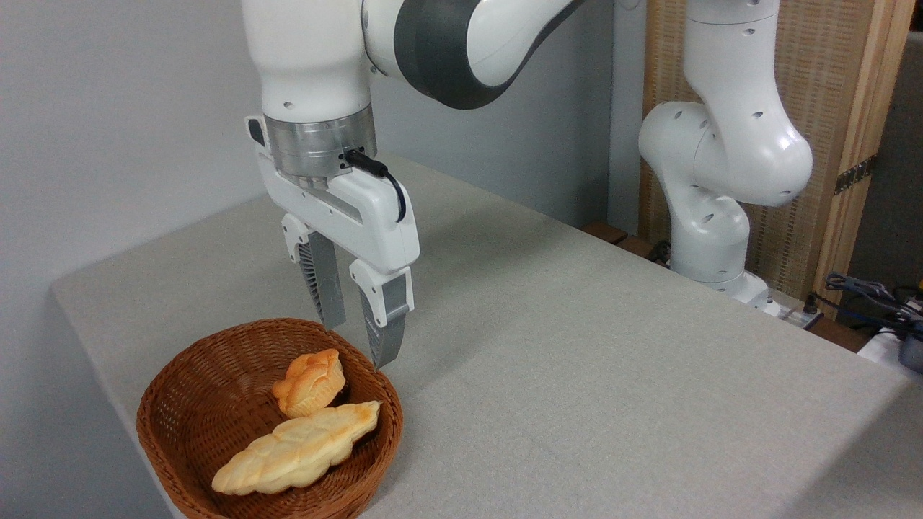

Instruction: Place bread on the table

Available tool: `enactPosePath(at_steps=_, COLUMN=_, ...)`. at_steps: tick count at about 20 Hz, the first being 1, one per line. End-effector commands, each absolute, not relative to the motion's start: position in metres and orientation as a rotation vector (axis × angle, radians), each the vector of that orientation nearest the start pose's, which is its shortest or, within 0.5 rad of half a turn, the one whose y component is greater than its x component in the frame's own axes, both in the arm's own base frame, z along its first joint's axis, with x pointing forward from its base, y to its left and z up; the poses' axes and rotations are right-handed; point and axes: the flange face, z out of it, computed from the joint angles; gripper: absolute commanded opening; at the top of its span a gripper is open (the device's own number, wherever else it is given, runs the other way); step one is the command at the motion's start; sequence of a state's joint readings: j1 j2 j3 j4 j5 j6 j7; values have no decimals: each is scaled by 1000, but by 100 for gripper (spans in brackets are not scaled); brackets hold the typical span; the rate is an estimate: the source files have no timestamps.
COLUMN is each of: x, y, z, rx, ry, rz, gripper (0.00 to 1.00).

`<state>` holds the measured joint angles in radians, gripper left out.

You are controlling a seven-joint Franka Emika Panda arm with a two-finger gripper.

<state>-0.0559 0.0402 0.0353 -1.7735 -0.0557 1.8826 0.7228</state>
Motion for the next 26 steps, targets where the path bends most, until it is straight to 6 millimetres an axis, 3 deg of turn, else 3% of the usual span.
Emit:
enactPosePath(at_steps=1, x=580, y=-14, z=538, rx=-2975, ry=1120, rz=-130, gripper=100)
enactPosePath(at_steps=23, x=580, y=-15, z=538, rx=-2966, ry=1148, rz=-140, gripper=100)
enactPosePath(at_steps=26, x=586, y=-24, z=531, rx=-2955, ry=1164, rz=-155, gripper=100)
